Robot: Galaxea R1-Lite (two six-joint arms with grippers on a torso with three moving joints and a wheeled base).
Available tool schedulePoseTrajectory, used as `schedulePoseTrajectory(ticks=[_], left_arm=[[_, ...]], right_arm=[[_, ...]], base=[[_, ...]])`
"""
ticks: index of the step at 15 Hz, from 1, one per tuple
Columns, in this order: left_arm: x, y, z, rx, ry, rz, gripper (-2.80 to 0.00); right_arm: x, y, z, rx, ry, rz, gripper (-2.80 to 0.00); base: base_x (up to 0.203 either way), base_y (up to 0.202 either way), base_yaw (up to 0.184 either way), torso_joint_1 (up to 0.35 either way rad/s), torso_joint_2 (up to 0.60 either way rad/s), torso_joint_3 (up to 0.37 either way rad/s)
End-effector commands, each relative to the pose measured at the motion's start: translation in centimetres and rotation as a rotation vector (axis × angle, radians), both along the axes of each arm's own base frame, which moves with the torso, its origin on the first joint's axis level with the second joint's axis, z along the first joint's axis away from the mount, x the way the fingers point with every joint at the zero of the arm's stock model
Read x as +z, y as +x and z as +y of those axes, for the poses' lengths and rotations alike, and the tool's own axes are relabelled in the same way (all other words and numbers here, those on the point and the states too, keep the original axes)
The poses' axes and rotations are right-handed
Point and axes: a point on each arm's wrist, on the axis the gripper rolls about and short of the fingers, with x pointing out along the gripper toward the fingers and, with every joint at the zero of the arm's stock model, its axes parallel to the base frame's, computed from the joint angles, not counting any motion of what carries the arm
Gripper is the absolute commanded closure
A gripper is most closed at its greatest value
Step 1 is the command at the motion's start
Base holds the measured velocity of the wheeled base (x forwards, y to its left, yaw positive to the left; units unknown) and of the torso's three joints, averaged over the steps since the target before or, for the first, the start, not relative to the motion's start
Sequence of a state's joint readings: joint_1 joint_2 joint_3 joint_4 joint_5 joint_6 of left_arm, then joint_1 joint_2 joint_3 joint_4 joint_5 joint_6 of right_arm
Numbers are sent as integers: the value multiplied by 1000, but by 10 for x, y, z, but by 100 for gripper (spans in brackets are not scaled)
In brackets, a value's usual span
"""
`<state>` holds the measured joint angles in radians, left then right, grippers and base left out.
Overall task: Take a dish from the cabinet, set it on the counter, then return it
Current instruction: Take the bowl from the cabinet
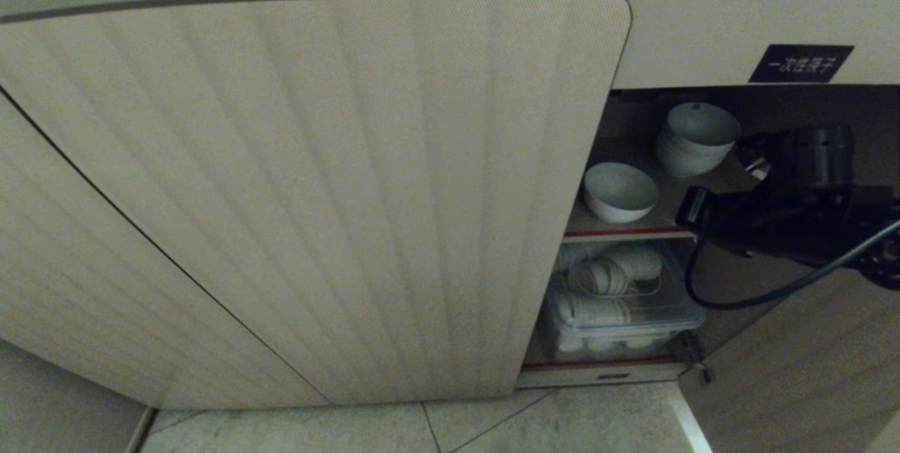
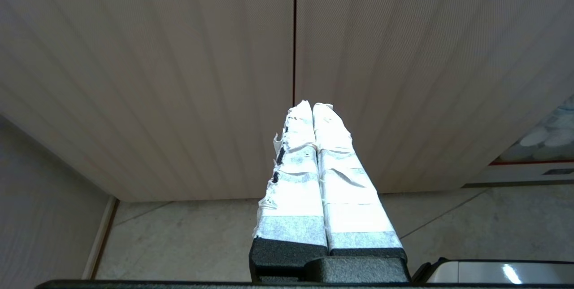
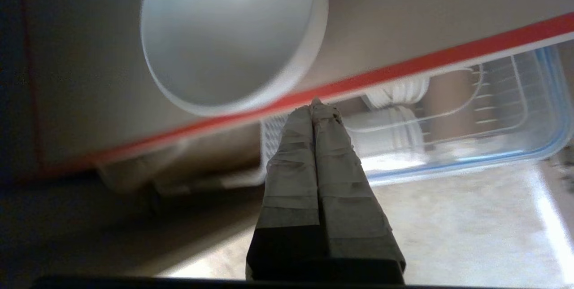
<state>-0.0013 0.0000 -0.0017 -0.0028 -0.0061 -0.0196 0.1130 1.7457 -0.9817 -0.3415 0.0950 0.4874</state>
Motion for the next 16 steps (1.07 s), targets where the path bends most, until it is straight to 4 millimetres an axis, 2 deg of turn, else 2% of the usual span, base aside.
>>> schedulePoseTrajectory(ticks=[1, 8, 9, 16], left_arm=[[0, 0, 0, 1, 0, 0, 0], [0, 0, 0, 0, 0, 0, 0], [0, 0, 0, 0, 0, 0, 0], [0, 0, 0, 0, 0, 0, 0]], right_arm=[[2, 4, 1, -19, 28, -4, 0], [4, 11, 2, -39, 72, -10, 0], [3, 11, 2, -39, 74, -7, -280], [3, 12, 2, -41, 80, -21, -280]], base=[[0, 0, 0, 0, 0, 0], [0, 0, 0, 0, 0, 0], [0, 0, 0, 0, 0, 0], [0, 0, 0, 0, 0, 0]])
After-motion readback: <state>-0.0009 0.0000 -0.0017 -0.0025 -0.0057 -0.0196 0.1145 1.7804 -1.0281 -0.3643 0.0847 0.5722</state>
